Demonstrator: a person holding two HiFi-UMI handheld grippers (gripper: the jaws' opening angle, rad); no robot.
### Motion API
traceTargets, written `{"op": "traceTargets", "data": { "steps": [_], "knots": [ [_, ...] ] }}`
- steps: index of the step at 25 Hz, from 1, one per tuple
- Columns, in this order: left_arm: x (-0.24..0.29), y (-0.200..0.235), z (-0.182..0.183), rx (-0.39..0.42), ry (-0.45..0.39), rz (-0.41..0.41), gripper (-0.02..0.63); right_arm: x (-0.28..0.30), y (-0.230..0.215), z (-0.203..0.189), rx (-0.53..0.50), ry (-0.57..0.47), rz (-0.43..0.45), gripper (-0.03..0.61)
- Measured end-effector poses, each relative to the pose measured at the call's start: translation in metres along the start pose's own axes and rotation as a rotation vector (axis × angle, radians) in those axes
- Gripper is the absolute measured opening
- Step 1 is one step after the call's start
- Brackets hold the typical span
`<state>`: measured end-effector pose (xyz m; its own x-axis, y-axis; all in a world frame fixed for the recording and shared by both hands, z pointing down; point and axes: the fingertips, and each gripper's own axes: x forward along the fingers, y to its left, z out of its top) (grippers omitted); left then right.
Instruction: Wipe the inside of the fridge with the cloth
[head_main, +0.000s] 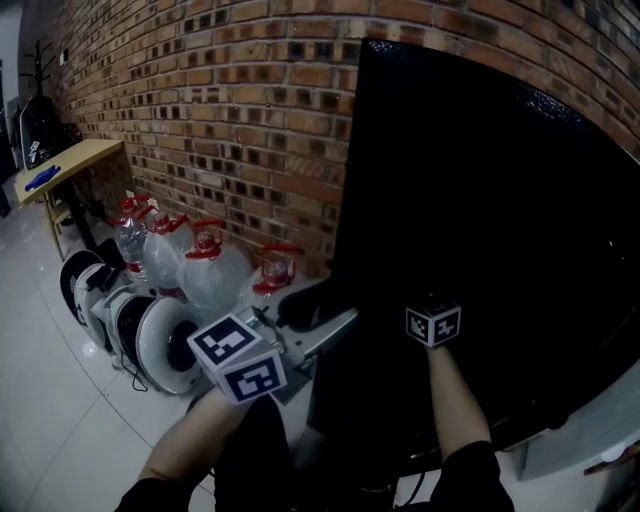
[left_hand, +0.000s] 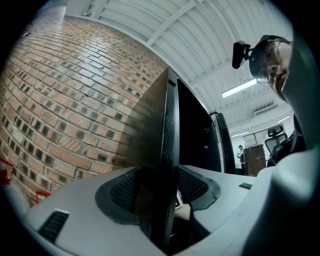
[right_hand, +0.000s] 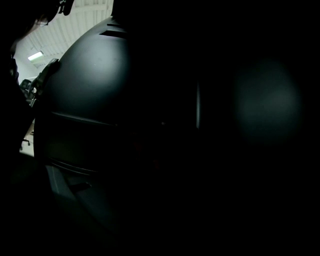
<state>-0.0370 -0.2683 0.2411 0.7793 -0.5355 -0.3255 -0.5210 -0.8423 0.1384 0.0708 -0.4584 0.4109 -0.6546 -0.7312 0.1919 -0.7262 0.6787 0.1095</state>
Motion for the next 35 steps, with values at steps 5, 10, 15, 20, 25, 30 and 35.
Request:
{"op": "traceTargets", "data": {
  "steps": [5, 10, 15, 20, 25, 30, 35],
  "knots": [
    [0.000, 0.001, 0.000, 0.006, 0.003, -0.001, 0.242, 0.006, -0.016, -0.002, 0.008, 0.008, -0.036, 0.081],
    [-0.001, 0.001, -0.001, 0.008, -0.005, 0.004, 0.242, 0.014, -0.033, -0.019, -0.008, 0.096, -0.093, 0.078],
    [0.002, -0.001, -0.001, 0.017, -0.001, 0.000, 0.242, 0.019, -0.054, -0.028, 0.014, 0.145, -0.193, 0.078],
    [0.000, 0.000, -0.002, 0.019, -0.001, 0.013, 0.236, 0.007, -0.052, -0.023, -0.010, 0.141, -0.238, 0.077],
    [-0.001, 0.002, -0.001, 0.008, -0.012, 0.021, 0.238, -0.033, -0.061, 0.048, -0.037, 0.011, -0.314, 0.077],
    [0.006, -0.002, 0.008, 0.096, 0.096, 0.050, 0.236, -0.067, -0.067, 0.163, -0.106, -0.155, -0.381, 0.077],
    [0.012, -0.015, 0.042, 0.272, 0.069, 0.093, 0.238, -0.081, -0.068, 0.251, -0.153, -0.267, -0.463, 0.077]
  ]
}}
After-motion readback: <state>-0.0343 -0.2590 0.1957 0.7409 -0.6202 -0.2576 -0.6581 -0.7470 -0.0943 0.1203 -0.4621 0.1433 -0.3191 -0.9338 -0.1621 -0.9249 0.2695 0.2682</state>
